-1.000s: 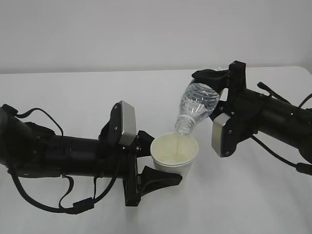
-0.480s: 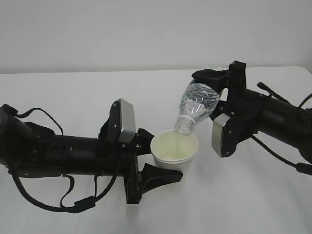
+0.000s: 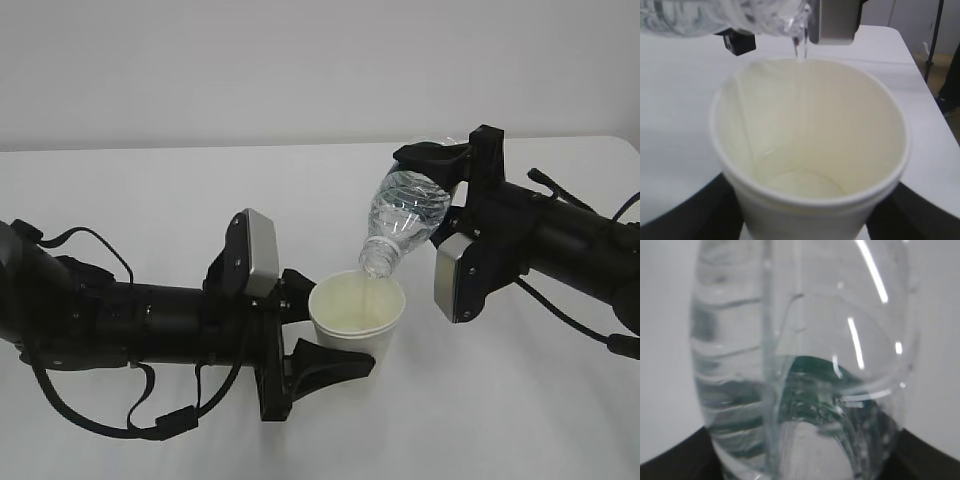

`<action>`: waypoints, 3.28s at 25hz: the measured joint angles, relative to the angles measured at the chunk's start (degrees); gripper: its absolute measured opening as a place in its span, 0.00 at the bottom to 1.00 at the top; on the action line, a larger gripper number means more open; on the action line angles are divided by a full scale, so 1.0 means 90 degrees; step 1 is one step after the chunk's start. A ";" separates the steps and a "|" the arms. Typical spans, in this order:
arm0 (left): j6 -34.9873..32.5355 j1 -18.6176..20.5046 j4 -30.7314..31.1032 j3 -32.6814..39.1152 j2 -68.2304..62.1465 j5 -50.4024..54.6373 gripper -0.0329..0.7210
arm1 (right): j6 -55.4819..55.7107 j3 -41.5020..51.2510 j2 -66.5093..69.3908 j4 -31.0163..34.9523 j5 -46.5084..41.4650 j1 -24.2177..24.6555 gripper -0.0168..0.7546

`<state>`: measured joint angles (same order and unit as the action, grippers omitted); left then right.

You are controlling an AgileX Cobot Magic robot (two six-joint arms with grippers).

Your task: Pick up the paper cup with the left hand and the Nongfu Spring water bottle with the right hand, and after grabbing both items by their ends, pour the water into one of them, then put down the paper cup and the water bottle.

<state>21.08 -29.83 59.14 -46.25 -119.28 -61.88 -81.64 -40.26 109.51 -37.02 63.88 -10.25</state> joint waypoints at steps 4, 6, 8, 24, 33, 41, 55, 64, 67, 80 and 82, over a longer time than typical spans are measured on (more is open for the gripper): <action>0.0000 0.0000 -0.0101 0.0000 0.0000 -0.0181 0.68 | 0.0000 0.0000 0.0000 0.0000 0.0010 0.0000 0.62; 0.0000 0.0000 -0.0108 0.0000 0.0000 -0.0196 0.68 | 0.0000 0.0000 0.0000 0.0000 0.0010 0.0000 0.62; 0.0000 0.0000 -0.0122 0.0000 0.0000 -0.0196 0.68 | 0.0000 0.0000 0.0000 0.0000 0.0010 0.0000 0.62; -0.0153 0.0000 -0.0136 0.0000 0.0000 -0.0196 0.68 | -0.0109 0.0000 0.0000 0.0000 0.0010 0.0000 0.62; -0.0169 0.0000 -0.0015 0.0000 -0.0002 -0.0141 0.68 | -0.0123 0.0000 0.0000 0.0000 0.0010 0.0000 0.61; -0.0169 0.0000 0.0089 0.0000 -0.0002 -0.0117 0.68 | -0.0123 0.0000 0.0000 0.0000 0.0010 0.0000 0.61; -0.0169 0.0000 0.0089 0.0000 -0.0002 -0.0081 0.68 | -0.0134 0.0000 0.0000 0.0000 0.0010 0.0000 0.61; -0.0169 0.0000 0.0089 0.0000 -0.0002 -0.0081 0.68 | -0.0156 0.0000 0.0000 0.0000 0.0014 0.0000 0.61; -0.0169 0.0000 0.0089 0.0000 -0.0002 -0.0077 0.68 | -0.0174 0.0000 0.0000 0.0000 0.0025 0.0000 0.61; -0.0169 0.0000 0.0089 0.0000 -0.0002 -0.0077 0.68 | -0.0208 0.0000 0.0000 0.0012 0.0039 0.0000 0.61; -0.0169 0.0000 0.0089 0.0000 -0.0002 -0.0066 0.68 | -0.0208 0.0000 0.0000 0.0012 0.0039 0.0000 0.61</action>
<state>19.56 -29.83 59.94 -46.25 -119.30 -62.48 -83.52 -40.26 109.51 -36.92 64.23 -10.25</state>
